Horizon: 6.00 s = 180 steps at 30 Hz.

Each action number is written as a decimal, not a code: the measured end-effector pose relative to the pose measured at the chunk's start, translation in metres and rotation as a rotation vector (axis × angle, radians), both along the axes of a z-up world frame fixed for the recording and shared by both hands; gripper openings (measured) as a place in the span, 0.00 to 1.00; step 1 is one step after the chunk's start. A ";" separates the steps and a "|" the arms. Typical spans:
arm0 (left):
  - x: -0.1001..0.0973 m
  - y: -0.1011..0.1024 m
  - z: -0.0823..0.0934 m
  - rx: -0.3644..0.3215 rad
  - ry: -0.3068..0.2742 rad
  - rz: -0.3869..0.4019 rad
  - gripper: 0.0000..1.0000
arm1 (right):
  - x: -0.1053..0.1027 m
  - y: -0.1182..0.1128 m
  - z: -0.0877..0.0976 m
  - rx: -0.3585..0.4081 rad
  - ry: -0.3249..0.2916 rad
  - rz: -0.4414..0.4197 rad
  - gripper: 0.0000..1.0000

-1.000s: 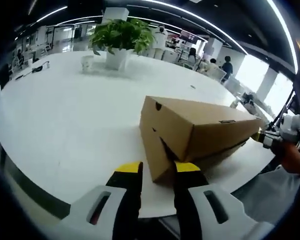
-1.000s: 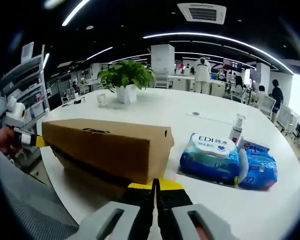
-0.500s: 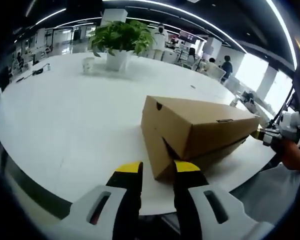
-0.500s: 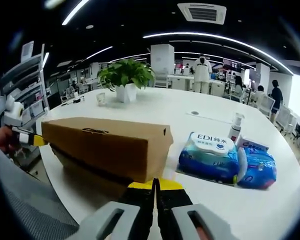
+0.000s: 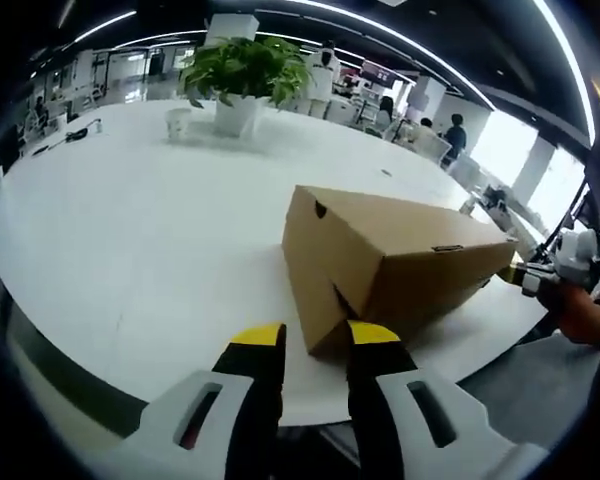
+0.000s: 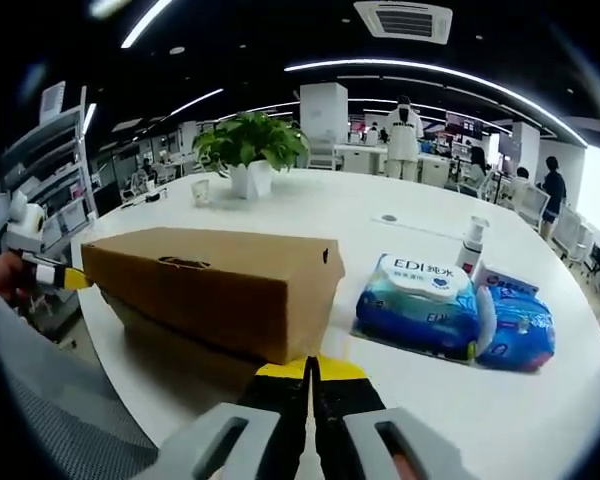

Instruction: Operate the shoe box by opening the lid, removing the specified soft item, and placing it in the target area until the item is outside and the box remains undamaged.

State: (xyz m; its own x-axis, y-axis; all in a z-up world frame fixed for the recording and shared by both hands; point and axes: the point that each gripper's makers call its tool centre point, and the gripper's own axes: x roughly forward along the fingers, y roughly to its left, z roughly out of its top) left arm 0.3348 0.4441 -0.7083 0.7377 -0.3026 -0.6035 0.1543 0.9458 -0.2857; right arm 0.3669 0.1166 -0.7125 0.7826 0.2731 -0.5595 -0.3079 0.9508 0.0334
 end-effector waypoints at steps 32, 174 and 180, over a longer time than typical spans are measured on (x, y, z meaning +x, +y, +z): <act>-0.006 -0.002 -0.003 -0.011 0.018 -0.010 0.23 | -0.006 -0.008 -0.014 0.011 0.058 0.018 0.00; 0.053 -0.138 0.047 0.033 -0.112 -0.272 0.62 | -0.030 -0.134 0.068 0.226 -0.121 -0.239 0.62; 0.052 -0.137 0.047 0.035 -0.110 -0.259 0.63 | -0.030 -0.129 0.070 0.222 -0.135 -0.218 0.63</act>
State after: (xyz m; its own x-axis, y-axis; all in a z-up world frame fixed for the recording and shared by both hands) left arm 0.3872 0.3075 -0.6611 0.7000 -0.4699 -0.5378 0.4206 0.8798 -0.2213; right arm 0.3368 -0.0127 -0.6428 0.8988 0.1946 -0.3928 -0.1137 0.9689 0.2199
